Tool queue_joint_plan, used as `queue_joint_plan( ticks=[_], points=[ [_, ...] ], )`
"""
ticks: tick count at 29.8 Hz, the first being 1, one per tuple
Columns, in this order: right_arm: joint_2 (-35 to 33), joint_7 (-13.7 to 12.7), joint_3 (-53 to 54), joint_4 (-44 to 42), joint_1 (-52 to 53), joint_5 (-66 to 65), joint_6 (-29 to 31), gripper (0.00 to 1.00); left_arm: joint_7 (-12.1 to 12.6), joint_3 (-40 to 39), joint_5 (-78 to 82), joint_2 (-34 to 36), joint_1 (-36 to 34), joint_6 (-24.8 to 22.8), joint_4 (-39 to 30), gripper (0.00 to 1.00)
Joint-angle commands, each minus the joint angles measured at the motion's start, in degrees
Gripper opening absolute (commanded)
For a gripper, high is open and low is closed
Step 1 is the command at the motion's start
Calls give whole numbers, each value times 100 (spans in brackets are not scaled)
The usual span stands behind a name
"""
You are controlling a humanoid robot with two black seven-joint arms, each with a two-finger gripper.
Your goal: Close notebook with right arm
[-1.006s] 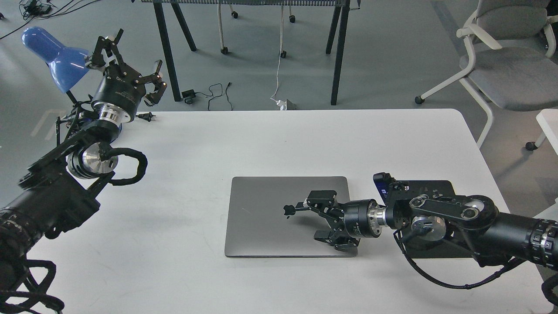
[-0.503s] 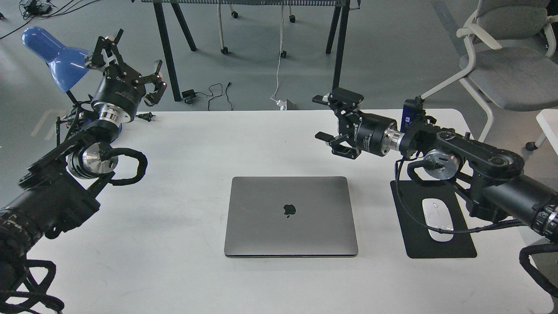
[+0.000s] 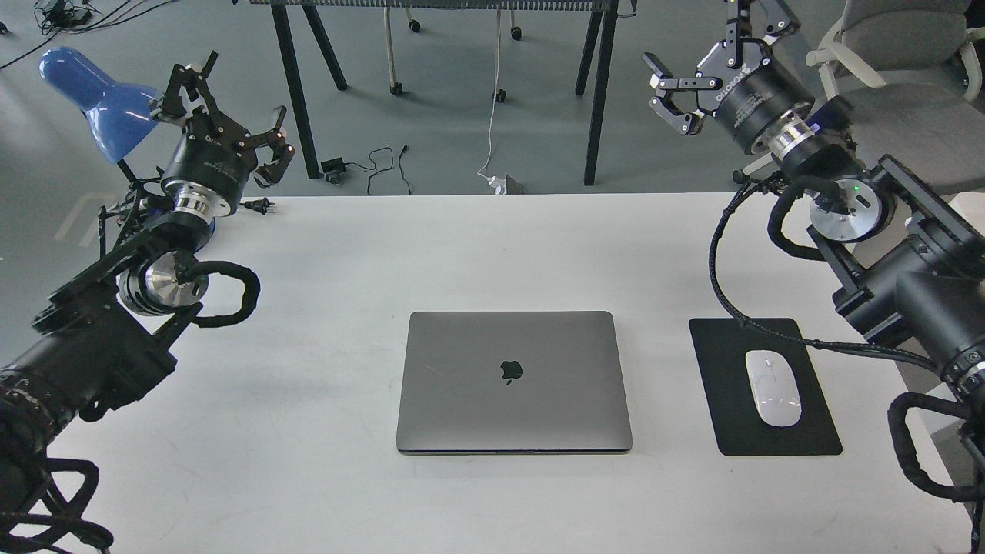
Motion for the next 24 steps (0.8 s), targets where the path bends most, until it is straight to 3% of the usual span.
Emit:
queue_joint_plan(
  ticks=[1, 13, 24],
  points=[
    [1, 6, 225, 8, -126, 424, 0, 100, 0, 4, 0, 0, 0, 0, 0, 100],
    [1, 14, 533, 219, -1005, 512, 0, 100, 0, 4, 0, 0, 0, 0, 0, 100],
    [-8, 15, 533, 219, -1023, 504, 0, 100, 0, 4, 0, 0, 0, 0, 0, 100]
  ],
)
